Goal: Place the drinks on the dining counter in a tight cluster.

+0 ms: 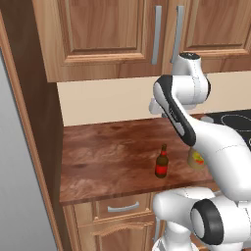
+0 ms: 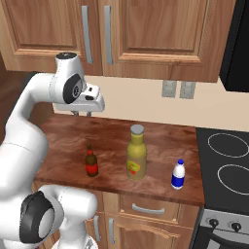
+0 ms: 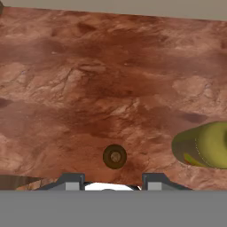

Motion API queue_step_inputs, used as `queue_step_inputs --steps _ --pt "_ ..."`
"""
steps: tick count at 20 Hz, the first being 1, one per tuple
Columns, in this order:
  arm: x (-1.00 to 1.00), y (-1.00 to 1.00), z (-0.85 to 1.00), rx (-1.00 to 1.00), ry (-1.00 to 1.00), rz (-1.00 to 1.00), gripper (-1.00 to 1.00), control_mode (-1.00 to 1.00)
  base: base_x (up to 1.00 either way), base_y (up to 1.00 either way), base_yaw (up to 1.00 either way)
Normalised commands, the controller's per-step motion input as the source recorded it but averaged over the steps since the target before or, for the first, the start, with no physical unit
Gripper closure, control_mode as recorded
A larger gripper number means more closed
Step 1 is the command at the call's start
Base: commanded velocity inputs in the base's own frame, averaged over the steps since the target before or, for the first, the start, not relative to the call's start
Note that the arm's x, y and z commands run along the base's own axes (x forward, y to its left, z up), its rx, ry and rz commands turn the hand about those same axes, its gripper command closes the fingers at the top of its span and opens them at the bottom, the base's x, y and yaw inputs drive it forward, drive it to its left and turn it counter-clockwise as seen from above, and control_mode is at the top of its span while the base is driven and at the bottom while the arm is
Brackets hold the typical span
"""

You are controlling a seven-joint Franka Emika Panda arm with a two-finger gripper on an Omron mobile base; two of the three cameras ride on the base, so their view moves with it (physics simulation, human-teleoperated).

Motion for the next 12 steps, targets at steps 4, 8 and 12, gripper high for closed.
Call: queue_step_inputs --steps 4,8,12 --pt "-0.13 0.00 0.00 0.00 -0.04 0.01 -1.00 -1.00 0.00 0.00 0.00" --pt "-0.32 0.00 -0.09 0.00 -0.11 0.06 -1.00 -1.00 0.00 0.00 0.00" --pt "-0.38 0.03 -0.16 0.00 -0.10 0.03 -1.00 -1.00 0.00 0.00 0.00"
